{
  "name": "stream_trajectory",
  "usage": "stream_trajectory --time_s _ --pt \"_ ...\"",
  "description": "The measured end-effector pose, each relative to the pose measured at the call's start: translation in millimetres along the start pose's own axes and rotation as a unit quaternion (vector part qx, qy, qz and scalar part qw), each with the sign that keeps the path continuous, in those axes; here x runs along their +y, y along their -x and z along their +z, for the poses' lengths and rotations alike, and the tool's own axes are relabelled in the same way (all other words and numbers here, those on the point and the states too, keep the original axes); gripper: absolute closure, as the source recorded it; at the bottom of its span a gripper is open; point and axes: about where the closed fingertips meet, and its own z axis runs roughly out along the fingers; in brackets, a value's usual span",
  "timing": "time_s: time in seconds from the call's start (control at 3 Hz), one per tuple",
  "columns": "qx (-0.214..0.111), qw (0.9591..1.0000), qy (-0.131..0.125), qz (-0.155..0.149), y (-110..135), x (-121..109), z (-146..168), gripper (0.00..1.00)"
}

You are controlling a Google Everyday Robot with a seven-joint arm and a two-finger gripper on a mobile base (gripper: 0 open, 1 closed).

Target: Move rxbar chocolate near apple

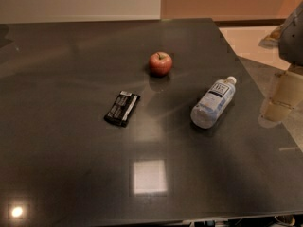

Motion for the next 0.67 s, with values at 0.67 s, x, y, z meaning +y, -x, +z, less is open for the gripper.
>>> stream_trajectory --time_s 0.67 --pt "-0.002 0.9998 -0.001 -0.022 8.4 -3.6 0.1 0.0"
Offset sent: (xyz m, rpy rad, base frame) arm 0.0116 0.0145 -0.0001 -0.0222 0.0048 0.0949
